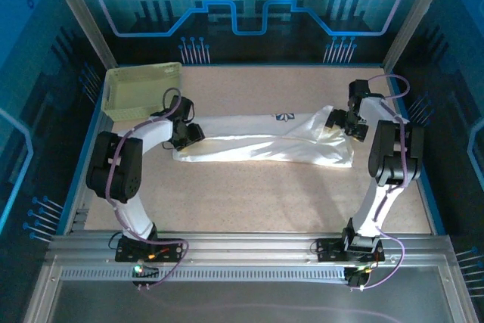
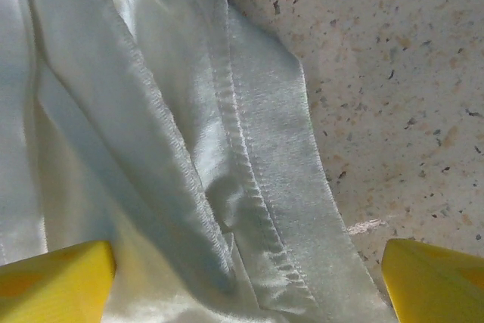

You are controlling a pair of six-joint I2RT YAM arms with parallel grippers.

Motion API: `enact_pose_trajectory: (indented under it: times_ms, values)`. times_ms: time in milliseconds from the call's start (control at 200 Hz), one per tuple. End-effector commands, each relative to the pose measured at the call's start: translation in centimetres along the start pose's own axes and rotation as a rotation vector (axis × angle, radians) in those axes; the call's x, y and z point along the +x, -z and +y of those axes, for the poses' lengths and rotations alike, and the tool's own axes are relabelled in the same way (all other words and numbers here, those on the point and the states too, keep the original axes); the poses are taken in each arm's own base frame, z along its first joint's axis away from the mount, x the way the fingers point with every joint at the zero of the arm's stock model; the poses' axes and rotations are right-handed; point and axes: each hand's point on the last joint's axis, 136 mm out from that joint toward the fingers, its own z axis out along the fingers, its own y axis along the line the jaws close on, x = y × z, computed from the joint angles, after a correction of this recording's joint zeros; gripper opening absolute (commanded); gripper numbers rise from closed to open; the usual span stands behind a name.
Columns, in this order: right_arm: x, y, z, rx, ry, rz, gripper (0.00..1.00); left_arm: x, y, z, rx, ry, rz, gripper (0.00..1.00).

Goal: Fold the inside-out t-shirt

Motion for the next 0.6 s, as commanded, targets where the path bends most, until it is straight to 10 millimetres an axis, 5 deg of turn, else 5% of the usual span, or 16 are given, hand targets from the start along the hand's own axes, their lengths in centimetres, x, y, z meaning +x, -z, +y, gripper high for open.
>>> enact_pose_trajectory:
  times_ms: [0, 595]
  values:
    - [-0.1, -0.7, -0.8, 0.027, -0.004, 0.049, 0.93, 0.4, -0.5, 0.2, 0.01, 0.006, 0.014, 0.57]
    - [2.2, -3.0, -0.9, 0.079, 0.005, 0.159, 0.74, 1.1, -0.5, 1.8, -0.009, 0.033, 0.0, 0.57]
